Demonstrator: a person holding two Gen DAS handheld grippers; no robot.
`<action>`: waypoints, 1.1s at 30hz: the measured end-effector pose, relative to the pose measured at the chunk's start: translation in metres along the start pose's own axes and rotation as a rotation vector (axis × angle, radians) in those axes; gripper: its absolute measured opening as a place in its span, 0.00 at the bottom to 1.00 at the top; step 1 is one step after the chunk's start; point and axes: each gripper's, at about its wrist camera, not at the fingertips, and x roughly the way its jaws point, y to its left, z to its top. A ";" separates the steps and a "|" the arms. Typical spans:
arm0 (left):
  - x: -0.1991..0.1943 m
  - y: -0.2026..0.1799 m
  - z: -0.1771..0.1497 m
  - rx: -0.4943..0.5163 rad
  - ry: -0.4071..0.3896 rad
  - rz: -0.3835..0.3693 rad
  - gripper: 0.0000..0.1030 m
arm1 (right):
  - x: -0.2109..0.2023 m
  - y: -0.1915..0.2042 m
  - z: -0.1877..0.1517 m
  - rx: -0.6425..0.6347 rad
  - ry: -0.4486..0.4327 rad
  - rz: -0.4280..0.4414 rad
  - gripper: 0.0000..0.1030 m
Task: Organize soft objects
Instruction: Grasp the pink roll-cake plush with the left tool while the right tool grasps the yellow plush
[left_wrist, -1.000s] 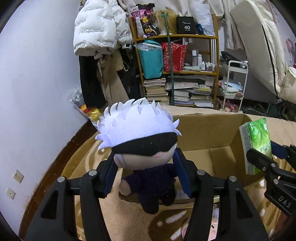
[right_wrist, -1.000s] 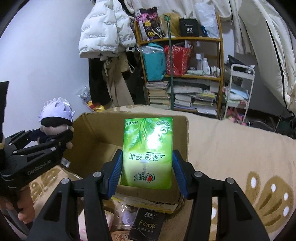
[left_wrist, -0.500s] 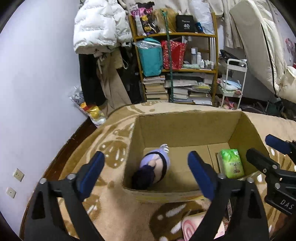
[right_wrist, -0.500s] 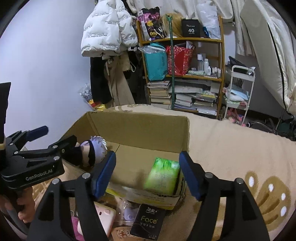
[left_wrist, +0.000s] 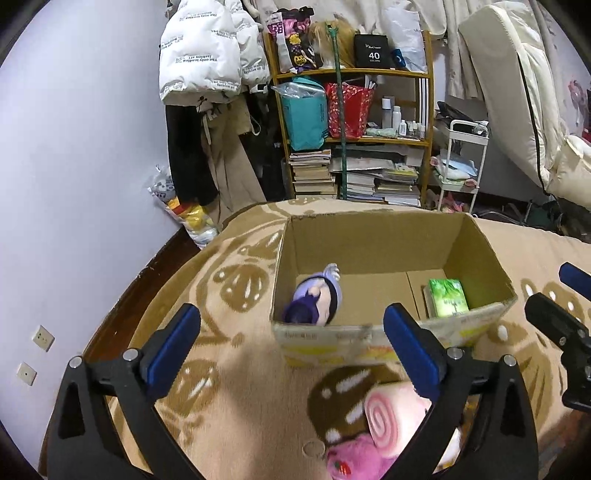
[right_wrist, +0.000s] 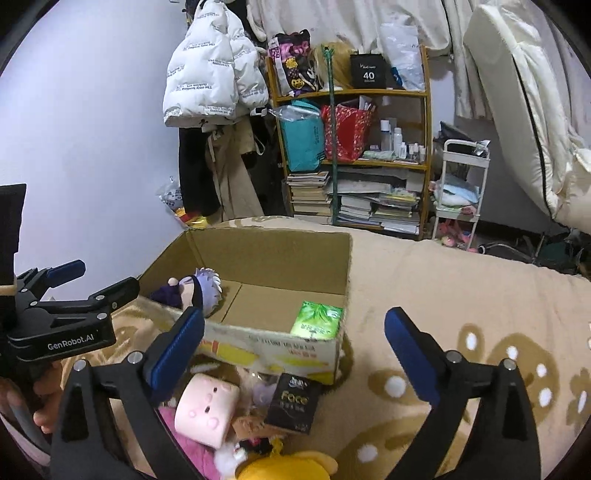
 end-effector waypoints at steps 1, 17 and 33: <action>-0.004 0.001 -0.002 -0.003 0.005 -0.003 0.96 | -0.004 0.001 -0.001 0.002 0.003 0.000 0.99; -0.038 0.003 -0.037 -0.012 0.104 -0.087 0.96 | -0.038 0.006 -0.040 0.030 0.118 -0.001 1.00; -0.012 -0.022 -0.037 0.022 0.165 -0.167 0.96 | -0.007 -0.008 -0.056 0.092 0.313 0.008 1.00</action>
